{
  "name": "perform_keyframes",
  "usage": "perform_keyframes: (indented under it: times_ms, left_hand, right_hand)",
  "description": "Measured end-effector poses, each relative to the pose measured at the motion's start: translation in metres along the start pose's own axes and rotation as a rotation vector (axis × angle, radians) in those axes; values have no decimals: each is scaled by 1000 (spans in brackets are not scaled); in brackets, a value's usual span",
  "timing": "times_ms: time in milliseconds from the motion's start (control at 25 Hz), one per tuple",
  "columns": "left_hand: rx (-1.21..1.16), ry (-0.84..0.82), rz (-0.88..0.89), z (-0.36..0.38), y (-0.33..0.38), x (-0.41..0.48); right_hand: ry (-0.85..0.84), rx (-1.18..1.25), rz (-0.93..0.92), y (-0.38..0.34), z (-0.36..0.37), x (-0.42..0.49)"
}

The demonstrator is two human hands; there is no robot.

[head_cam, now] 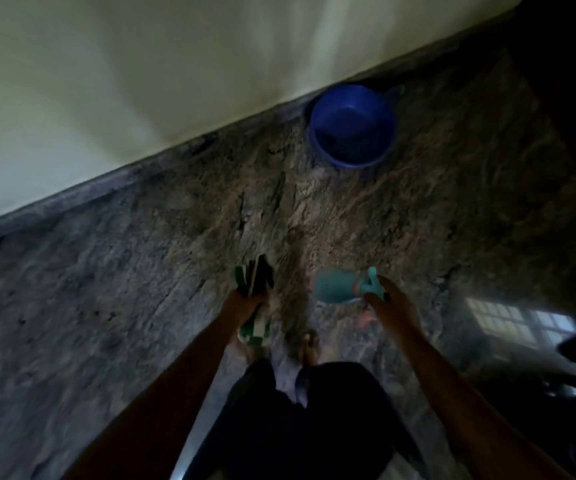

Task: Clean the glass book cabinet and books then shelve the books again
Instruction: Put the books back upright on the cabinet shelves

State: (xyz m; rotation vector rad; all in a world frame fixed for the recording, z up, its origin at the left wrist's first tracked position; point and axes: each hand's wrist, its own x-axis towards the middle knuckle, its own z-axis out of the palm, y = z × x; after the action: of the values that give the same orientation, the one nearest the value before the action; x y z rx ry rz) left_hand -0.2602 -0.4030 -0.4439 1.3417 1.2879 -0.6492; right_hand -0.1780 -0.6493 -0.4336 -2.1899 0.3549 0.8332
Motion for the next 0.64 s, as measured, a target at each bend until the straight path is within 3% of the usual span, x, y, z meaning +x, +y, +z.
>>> perform_keyframes:
  times_ms: [160,280,440,560,640]
  left_hand:
    - [-124,66,-94,-7,26,-45]
    - [-216,168,-86,32,65,-62]
    - [-484,155,73,114,160,-77]
    - [-688,147,155,159,215,-78]
    - [-757,215,113,179,226,-77]
  right_hand:
    - [5,-18,-126,-52,-85,-30]
    - [-90,-112,-267,-82,-150,-9]
    - [-258,-251,-387,-130,-249,64]
    - [-257,-343,-428,-172,-309,131]
    - [-253,-473,-456,-200,-329,170]
